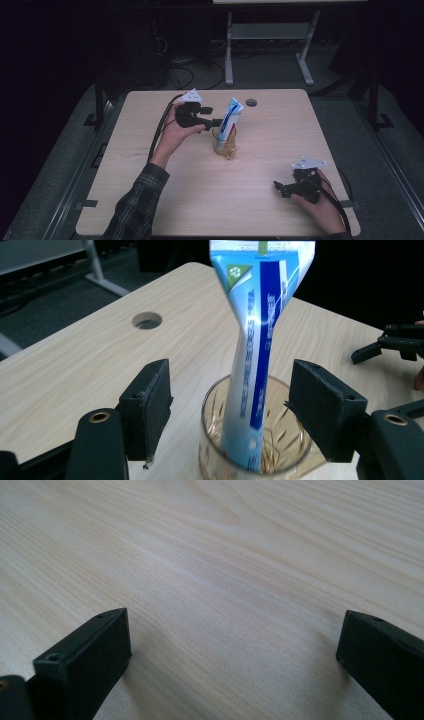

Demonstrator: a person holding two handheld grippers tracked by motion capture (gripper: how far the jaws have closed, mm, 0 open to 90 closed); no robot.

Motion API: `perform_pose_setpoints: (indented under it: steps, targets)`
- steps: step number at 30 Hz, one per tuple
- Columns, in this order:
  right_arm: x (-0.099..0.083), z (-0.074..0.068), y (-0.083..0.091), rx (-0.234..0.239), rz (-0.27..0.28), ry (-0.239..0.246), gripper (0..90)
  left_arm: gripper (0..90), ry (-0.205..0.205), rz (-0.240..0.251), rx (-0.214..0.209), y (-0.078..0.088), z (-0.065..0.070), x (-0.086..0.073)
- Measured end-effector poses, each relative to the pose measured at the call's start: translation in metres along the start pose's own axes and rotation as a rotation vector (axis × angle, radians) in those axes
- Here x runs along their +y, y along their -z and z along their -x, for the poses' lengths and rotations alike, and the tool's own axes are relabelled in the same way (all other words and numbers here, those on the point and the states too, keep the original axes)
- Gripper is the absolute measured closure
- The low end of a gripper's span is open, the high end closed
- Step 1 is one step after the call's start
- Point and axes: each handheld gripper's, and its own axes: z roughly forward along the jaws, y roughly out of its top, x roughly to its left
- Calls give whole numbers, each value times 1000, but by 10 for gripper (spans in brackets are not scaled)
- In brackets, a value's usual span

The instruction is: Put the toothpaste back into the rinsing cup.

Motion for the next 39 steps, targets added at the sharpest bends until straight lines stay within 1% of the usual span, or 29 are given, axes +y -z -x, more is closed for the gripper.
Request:
perform_pose_setpoints:
  steps: [3, 4, 6, 7, 10, 14, 21, 23, 27, 29, 31, 36, 37, 39]
  targets:
    - [0, 0, 0, 0, 0, -1, 5, 326, 15, -19, 25, 11, 0, -5]
    - [0, 0, 0, 0, 0, -2, 4, 324, 18, -19, 32, 14, -1, -7]
    - [0, 0, 0, 0, 0, -2, 5, 322, 36, -15, 43, 22, -1, -11]
    - [0, 0, 0, 0, 0, -2, 5, 322, 33, -25, 51, 25, -2, -13]
    - [0, 0, 0, 1, 0, -2, 5, 319, 49, -20, 65, 36, -3, -20]
    - [0, 0, 0, 1, 0, -2, 5, 317, 49, -15, 73, 47, -3, -29]
    - [1, 0, -1, 1, 0, -2, 5, 298, 59, -29, 118, 66, -2, -47]
    - [1, 0, 0, 1, 0, -2, 5, 287, 59, -38, 135, 70, -1, -52]
    - [0, 0, 0, -1, 0, -3, 5, 275, 59, -63, 156, 77, 2, -62]
    - [0, -1, 0, -1, 0, -2, 5, 270, 57, -76, 175, 80, 4, -70]
    - [0, -1, 0, -1, -1, -4, 5, 268, 56, -88, 184, 83, 6, -78]
    - [0, -1, 0, -3, -1, -4, 5, 265, 66, -100, 200, 90, 11, -95]
    - [0, -1, 0, -3, -1, -4, 5, 261, 65, -113, 203, 91, 12, -99]
    - [0, -1, 0, -3, -1, -4, 5, 258, 67, -122, 216, 93, 13, -103]
